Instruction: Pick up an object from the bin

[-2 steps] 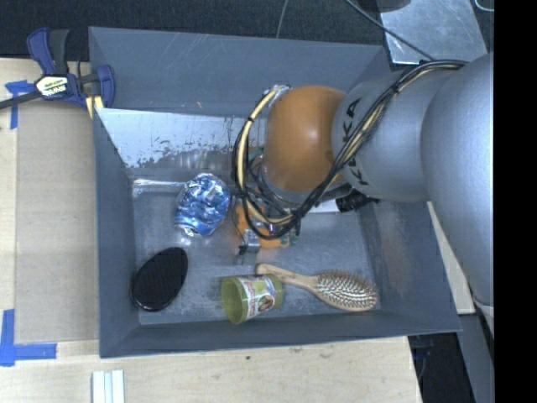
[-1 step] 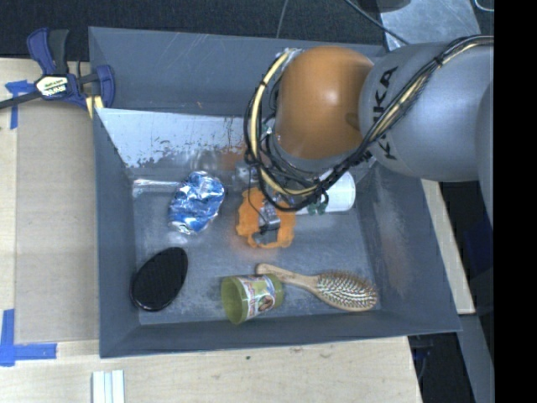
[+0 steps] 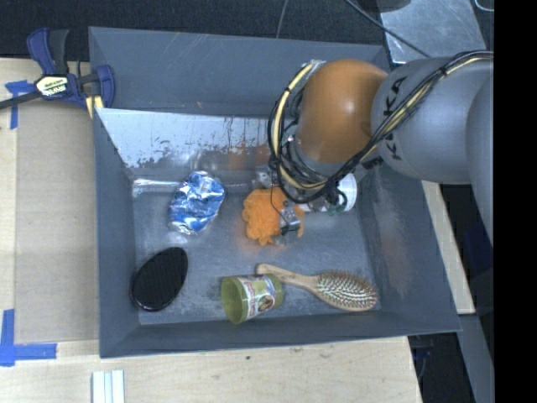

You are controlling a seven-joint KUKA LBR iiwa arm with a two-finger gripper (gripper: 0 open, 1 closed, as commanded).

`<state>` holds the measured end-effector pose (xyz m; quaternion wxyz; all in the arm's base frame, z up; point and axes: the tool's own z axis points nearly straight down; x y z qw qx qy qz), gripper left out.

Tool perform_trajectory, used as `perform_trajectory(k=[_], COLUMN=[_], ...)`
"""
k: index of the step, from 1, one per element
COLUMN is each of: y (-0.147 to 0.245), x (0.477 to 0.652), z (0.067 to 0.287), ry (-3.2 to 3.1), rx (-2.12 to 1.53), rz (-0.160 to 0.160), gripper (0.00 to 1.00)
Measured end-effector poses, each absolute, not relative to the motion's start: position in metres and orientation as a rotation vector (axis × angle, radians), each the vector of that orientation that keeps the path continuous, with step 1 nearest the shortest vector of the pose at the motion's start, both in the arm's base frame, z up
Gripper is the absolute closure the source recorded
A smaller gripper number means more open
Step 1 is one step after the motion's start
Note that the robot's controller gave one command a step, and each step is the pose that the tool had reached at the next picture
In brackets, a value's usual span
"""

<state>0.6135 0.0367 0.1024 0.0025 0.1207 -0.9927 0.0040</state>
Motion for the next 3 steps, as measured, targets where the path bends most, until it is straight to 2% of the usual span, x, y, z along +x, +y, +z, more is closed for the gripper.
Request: perform_trajectory(k=[1,2,3], y=[0.041,0.036,0.02], x=[0.614,0.579,0.573], z=[0.106,0.243,0.215], ry=[-3.116,-3.138,-3.113], rx=[0.383,0.291,0.489], rz=[0.008,0.009,0.009], gripper=[1.0,1.0,1.0])
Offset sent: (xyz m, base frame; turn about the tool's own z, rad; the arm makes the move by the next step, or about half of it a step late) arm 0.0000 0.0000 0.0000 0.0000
